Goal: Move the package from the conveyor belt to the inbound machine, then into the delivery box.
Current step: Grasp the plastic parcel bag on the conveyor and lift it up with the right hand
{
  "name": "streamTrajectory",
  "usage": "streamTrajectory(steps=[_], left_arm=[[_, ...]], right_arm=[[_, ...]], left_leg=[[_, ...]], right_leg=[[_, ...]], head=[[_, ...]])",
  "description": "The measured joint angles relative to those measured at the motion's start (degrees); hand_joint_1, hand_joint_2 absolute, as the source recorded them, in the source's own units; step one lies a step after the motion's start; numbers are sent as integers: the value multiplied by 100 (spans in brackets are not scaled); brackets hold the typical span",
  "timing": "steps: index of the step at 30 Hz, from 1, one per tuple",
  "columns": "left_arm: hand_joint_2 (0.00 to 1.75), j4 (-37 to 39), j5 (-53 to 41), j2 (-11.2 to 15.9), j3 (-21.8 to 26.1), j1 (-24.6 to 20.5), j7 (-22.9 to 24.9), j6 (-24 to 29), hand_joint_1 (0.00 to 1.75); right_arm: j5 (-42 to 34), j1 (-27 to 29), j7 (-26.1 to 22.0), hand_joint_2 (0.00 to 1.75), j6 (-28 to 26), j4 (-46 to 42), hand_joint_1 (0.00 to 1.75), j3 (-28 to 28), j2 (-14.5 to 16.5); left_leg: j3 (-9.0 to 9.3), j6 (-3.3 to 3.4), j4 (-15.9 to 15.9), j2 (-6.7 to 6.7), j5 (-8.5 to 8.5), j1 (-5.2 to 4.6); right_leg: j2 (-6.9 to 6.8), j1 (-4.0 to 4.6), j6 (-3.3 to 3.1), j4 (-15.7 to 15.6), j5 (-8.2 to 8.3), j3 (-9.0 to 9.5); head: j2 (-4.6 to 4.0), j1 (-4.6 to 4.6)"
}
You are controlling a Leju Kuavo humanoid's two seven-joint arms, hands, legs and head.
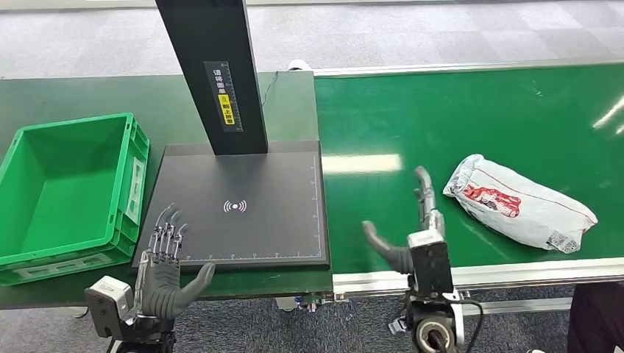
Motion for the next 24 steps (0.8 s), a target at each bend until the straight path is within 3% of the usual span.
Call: streamTrajectory(steps=[4,7,11,14,24], left_arm=[[175,-44,10,-2,12,-5,10,-58,0],[175,-43,69,-1,19,-18,6,-105,0],[175,-40,151,1,24,-42,3,-140,0],[175,-38,179,2,30,-50,3,-147,0],[175,-35,246,7,34,-79,3,-121,0]], right_arm=[[1632,-831,980,175,-45,408,0,-708,-491],[2583,-1736,1620,175,-40,1491,0,-1178,-1105],[3336,-2871,2229,175,-79,3316,0,-1512,-2027],[3489,-3381,2320,175,-126,4283,0,-1617,-2508],[3726,-3858,2592,175,-102,5451,0,-1646,-2978]], left_leg=[[3,7,4,0,5,-10],[4,18,6,-3,11,-21],[-4,32,7,-26,21,-34],[-10,32,6,-34,21,-34],[-18,32,2,-33,20,-32]], right_leg=[[1,-9,10,-1,8,4],[-1,-20,20,-2,16,6],[-26,-31,28,-2,22,5],[-35,-31,29,-1,21,2],[-34,-30,28,-1,18,-5]], head=[[1,1],[1,-1],[0,-1],[1,-1],[0,-3]])
